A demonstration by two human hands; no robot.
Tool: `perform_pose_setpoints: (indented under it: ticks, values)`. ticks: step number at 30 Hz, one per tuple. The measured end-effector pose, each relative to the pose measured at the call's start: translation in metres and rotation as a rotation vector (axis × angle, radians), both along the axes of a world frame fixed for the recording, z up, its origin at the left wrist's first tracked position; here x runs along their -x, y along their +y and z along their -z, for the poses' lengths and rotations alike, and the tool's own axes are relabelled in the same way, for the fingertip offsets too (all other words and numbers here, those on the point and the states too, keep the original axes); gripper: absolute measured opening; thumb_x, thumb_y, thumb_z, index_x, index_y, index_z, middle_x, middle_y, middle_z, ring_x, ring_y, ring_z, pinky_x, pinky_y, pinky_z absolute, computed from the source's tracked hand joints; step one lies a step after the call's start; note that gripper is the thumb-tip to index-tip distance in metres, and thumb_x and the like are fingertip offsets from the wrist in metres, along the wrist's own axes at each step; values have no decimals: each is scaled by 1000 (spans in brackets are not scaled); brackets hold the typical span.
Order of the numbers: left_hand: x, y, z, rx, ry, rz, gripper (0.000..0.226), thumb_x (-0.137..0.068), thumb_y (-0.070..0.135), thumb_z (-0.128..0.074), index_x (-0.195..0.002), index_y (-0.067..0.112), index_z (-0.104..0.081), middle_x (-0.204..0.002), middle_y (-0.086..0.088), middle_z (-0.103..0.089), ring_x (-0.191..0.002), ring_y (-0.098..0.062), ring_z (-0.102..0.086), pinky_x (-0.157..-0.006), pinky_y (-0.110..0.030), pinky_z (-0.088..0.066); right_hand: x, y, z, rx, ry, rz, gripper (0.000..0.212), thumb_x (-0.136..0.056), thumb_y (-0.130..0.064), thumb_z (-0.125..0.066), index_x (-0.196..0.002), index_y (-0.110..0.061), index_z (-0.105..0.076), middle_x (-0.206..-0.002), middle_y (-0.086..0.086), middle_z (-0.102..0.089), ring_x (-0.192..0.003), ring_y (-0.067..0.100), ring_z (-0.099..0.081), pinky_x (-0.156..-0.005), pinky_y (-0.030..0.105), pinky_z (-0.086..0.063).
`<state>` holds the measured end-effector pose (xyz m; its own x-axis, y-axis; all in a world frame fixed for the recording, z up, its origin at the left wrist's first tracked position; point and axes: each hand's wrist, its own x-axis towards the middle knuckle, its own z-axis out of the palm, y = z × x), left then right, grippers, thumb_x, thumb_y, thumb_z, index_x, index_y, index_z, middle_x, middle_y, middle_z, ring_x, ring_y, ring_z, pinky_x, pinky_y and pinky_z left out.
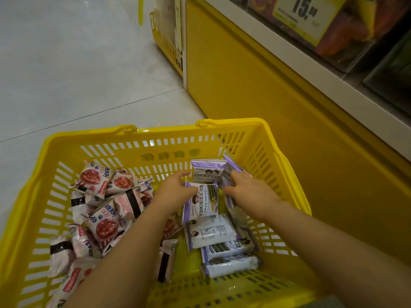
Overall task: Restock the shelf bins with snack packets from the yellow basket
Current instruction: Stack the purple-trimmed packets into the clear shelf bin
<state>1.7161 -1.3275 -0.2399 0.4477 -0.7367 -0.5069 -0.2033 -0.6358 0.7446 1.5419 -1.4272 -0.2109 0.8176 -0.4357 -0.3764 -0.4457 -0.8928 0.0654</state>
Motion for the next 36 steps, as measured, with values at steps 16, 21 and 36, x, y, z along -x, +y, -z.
perform_pose_setpoints:
  ticks: [16, 21, 36]
  values:
    - [35, 5, 28, 40, -62, 336, 71, -92, 13, -60, -151, 23, -22, -155, -2, -29, -138, -22, -33, -107, -31, -33, -18, -27, -28, -22, 36, -235, 12, -95, -24, -53, -106, -23, -57, -127, -6, -59, -134, 26, -33, -97, 41, -44]
    - [21, 1, 20, 173, -20, 12, 71, -88, 19, -68, -145, 36, -29, -106, 21, -53, -82, 6, -54, -60, -18, -45, -28, -36, -46, -149, -53, -50, 7, -96, -24, -48, -102, -23, -51, -111, 11, -59, -120, 30, -46, -82, 39, -45]
    - [23, 8, 29, 218, 173, -76, 42, -88, 63, -43, -101, 28, -63, -89, 19, -68, -86, -8, -63, -74, -28, -50, -22, -10, -1, -558, -279, 280, 37, -84, -20, -71, -115, -20, -52, -115, 0, -54, -103, 15, -55, -90, 31, -48]
